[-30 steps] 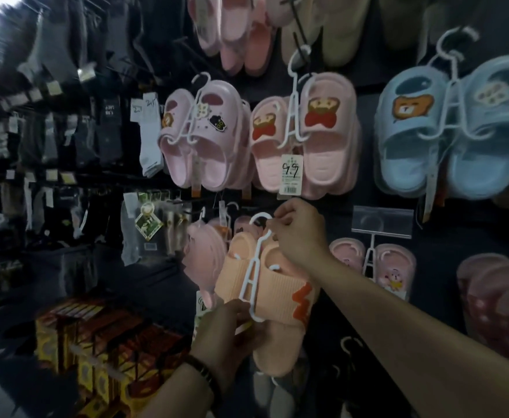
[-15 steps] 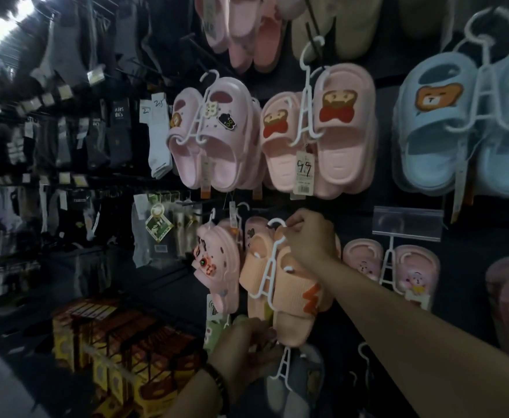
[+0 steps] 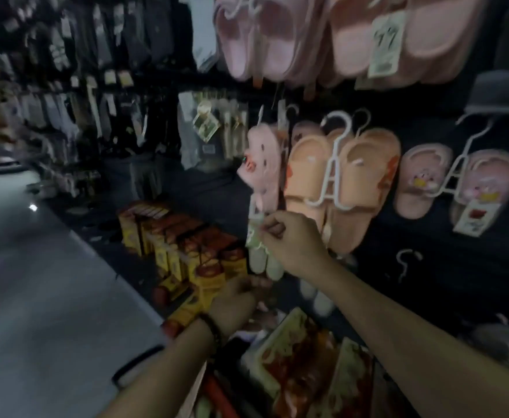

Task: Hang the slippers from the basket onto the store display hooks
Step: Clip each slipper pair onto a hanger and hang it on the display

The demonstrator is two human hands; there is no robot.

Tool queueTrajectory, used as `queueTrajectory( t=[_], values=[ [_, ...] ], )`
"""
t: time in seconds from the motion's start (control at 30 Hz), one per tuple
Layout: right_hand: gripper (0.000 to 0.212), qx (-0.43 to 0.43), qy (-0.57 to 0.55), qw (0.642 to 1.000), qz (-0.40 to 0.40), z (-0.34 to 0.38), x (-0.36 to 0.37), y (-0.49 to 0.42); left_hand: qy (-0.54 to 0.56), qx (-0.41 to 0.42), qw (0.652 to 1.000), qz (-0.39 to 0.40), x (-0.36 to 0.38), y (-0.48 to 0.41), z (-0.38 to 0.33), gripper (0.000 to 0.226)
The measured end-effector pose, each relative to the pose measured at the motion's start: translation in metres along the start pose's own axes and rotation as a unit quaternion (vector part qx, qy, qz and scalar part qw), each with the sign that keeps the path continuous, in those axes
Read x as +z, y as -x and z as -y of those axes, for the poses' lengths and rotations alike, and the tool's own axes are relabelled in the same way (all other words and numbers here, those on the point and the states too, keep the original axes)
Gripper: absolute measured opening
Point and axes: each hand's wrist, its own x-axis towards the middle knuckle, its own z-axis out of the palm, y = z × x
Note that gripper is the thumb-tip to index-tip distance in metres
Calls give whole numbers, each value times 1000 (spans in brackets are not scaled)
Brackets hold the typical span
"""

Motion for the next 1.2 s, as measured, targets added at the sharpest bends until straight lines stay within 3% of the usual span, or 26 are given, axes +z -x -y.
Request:
queueTrajectory(
  t=[0.13, 0.43, 0.6, 0.7, 0.77, 0.8, 0.87, 0.9, 1.13, 1.2],
  values=[
    [12, 189, -244, 945, 108, 1, 63, 35, 2, -20, 999, -42, -43, 16, 57, 15],
    [12, 298, -243, 897, 217, -64, 207, 105, -5, -147, 977, -152, -129, 33, 186, 12],
    [10, 325, -198, 888, 258, -111, 268, 133, 20, -228, 951, -209, -171, 26, 256, 12],
    [11, 337, -168, 888, 263, -132, 304, 142, -46, -259, 939, -223, -182, 12, 297, 13],
    [12, 332, -150, 894, 262, -147, 332, 149, -100, -285, 928, -217, -188, -3, 324, 23],
    [12, 325, -142, 897, 263, -156, 346, 155, -117, -299, 923, -212, -190, -13, 338, 39],
    [9, 304, -124, 904, 274, -174, 373, 167, -154, -330, 909, -202, -198, -37, 378, 92],
    [12, 291, -118, 907, 282, -180, 383, 174, -163, -343, 903, -201, -200, -44, 394, 104],
    [39, 130, -33, 943, 305, -204, 429, 160, -158, -379, 876, -254, -190, -64, 416, 79],
    [54, 102, -23, 940, 325, -212, 437, 160, -129, -387, 880, -242, -187, -70, 421, 86]
  ],
)
